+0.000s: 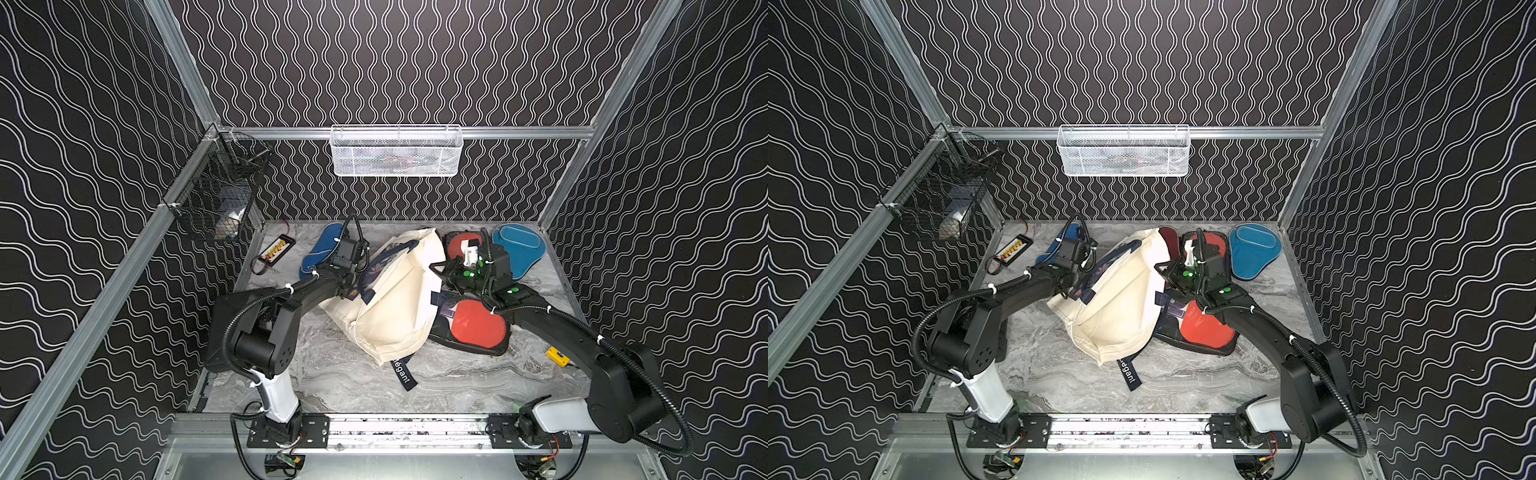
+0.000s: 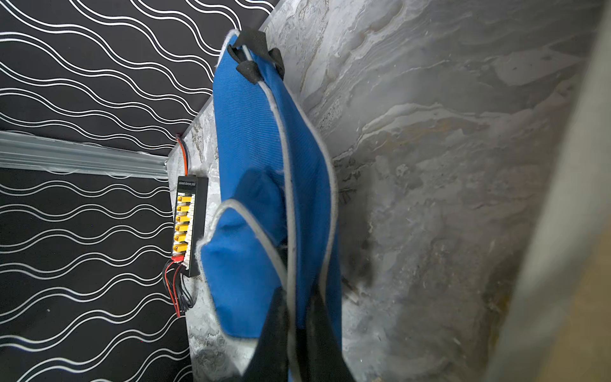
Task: Remove the ping pong set from the canvas bag
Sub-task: Place the ping pong set at the center of the board.
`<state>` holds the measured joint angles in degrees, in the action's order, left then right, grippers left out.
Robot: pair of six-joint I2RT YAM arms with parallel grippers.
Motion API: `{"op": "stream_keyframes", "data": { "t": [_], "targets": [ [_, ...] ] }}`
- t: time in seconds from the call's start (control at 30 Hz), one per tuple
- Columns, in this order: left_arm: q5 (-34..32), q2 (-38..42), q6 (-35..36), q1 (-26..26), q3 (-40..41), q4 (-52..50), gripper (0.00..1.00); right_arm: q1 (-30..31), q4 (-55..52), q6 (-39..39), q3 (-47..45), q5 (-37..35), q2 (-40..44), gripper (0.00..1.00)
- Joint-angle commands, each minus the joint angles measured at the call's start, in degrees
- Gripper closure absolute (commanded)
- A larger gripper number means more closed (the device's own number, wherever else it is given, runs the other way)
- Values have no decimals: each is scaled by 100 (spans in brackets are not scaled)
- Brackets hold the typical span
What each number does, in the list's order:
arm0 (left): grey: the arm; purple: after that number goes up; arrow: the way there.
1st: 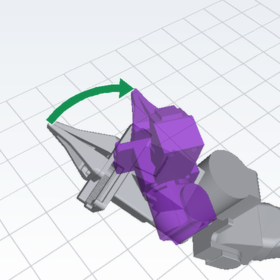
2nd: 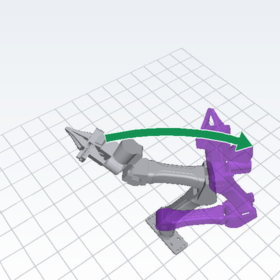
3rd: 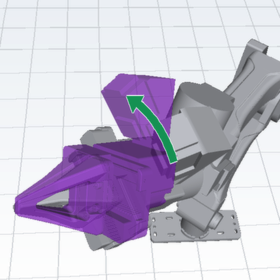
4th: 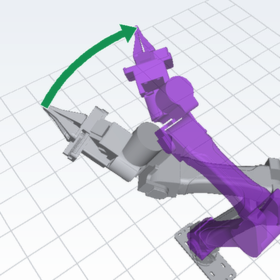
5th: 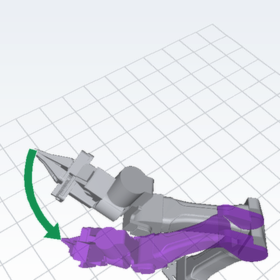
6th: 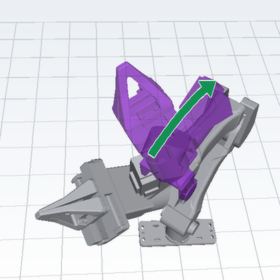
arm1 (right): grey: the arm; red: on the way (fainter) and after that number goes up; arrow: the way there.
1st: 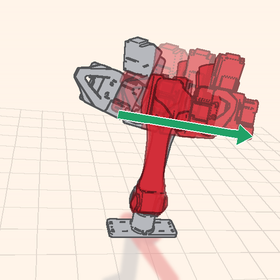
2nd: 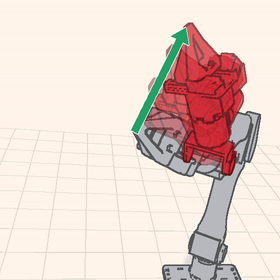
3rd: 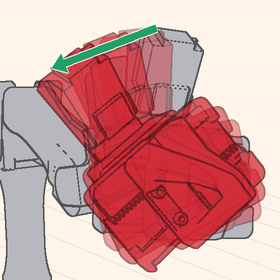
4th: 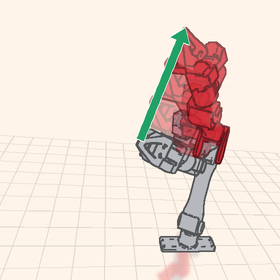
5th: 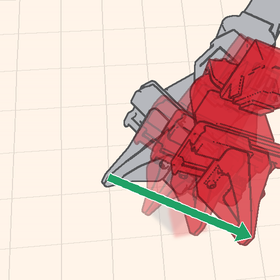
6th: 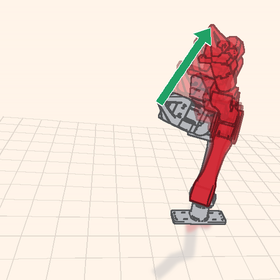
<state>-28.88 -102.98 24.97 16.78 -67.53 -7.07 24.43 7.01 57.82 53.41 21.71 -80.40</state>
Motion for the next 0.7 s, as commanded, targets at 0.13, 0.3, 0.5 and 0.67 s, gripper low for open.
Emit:
{"op": "stream_keyframes", "data": {
  "t": [0.13,0.3,0.5,0.67],
  "targets": [
    [-47,-143,-349,-55,-77,373,100,10,-173,-109,78,-1,-49,100],
    [-154,-117,-399,-60,-65,438,100,10,-169,-101,56,-9,-71,100],
    [-129,-145,-568,-190,-182,257,100,10,-192,-111,80,-27,-64,100],
    [-132,-82,-676,-240,-146,258,98,10,-200,-106,67,-45,-56,100]
  ]
}}
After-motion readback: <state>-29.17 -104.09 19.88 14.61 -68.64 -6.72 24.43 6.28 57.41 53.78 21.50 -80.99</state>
